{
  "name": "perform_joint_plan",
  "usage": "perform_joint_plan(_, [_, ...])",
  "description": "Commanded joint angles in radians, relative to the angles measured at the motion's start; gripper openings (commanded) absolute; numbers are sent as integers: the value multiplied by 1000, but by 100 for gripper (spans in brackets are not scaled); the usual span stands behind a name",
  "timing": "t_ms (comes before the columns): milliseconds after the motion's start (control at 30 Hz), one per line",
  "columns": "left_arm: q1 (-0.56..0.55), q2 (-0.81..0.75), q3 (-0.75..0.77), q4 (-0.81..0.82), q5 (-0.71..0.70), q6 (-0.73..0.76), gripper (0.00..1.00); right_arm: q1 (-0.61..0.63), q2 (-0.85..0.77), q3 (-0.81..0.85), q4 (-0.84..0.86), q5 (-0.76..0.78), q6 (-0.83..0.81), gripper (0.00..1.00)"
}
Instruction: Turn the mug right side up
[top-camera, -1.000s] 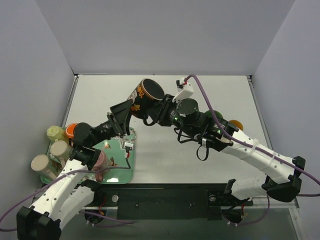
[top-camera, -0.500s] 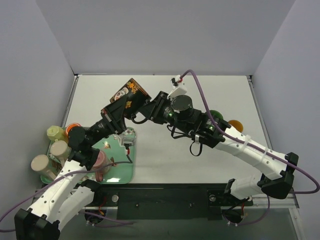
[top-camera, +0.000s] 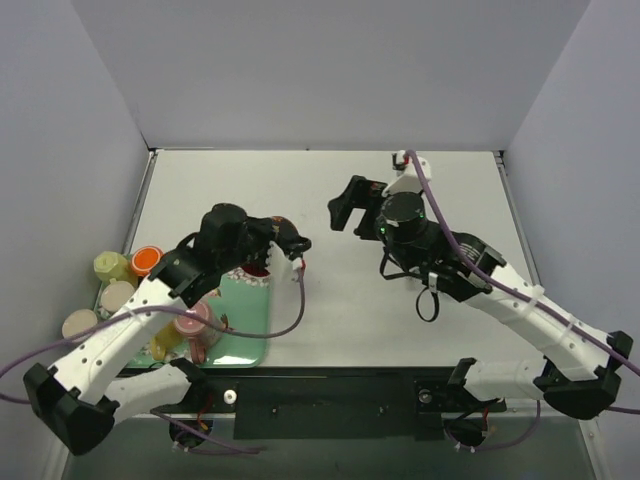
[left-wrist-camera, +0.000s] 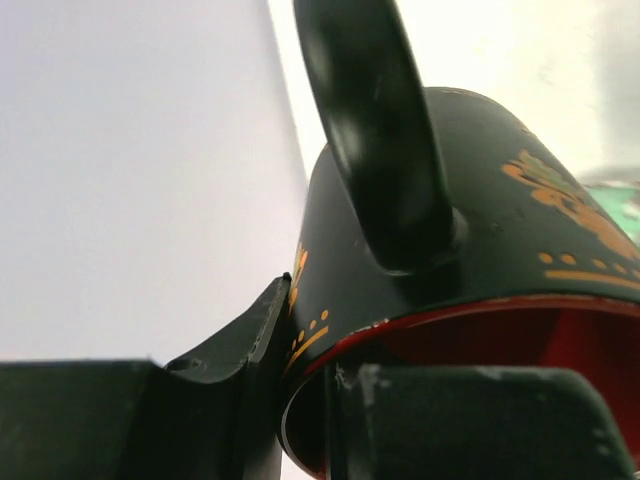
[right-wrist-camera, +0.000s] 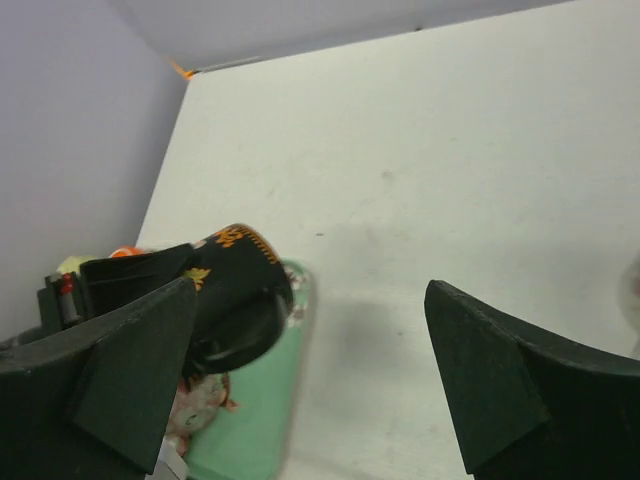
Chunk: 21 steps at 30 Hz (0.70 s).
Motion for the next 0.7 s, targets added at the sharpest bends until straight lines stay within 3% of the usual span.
perform_joint_plan(0, [-49, 163, 372, -351, -344, -428, 0, -50, -152, -88, -104, 230, -113, 92])
perform_joint_plan(167, [-66, 471, 716, -700, -251, -927, 0, -138, -281, -227, -168, 224, -106, 93])
perform_joint_plan(333, [-92, 686, 817, -739, -116, -1281, 0, -191, -368, -317, -219, 218, -89, 92])
perform_joint_plan(567, [-155, 924, 971, -659, -54, -1446, 0, -260, -460, -416, -273, 233, -67, 92])
perform_joint_plan(667, [-172, 1085, 1121, -694, -39, -1477, 0, -288, -492, -456, -285, 228, -60, 93])
